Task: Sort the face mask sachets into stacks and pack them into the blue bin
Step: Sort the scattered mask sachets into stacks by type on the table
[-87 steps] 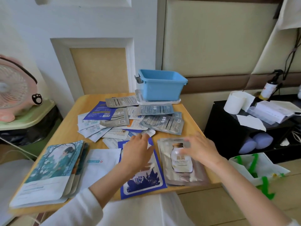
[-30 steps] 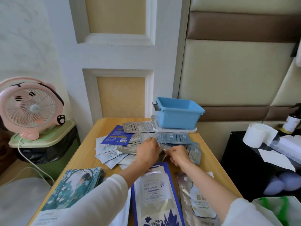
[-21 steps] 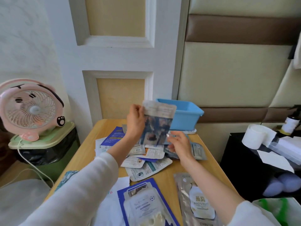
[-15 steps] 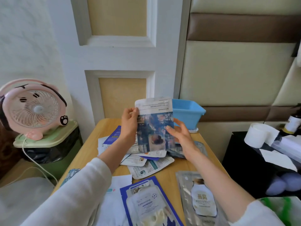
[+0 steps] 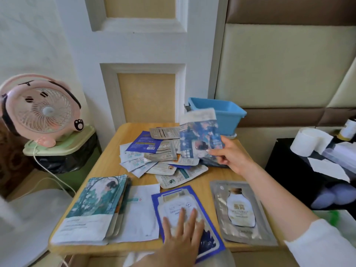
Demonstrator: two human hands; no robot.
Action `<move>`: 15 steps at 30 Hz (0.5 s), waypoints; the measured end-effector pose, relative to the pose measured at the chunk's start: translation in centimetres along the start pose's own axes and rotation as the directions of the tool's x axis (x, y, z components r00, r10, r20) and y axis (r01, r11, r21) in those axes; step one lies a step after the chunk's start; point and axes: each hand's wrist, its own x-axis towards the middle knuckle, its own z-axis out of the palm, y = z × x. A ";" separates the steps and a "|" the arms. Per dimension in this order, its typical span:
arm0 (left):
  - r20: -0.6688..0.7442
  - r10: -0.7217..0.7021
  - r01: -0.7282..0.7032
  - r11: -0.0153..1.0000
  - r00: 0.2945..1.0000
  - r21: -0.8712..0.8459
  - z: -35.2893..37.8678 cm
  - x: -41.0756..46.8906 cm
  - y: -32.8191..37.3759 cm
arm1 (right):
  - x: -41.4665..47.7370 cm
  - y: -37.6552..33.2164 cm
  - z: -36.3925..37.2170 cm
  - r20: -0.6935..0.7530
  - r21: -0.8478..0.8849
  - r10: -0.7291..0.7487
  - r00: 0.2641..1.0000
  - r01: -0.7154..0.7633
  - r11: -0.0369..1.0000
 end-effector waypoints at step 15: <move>-0.884 -0.180 -0.275 0.907 0.432 -0.319 -10.6 2.5 -6.4 | 0.4 -2.6 6.5 0.044 -0.086 -0.278 0.959 0.281 0.956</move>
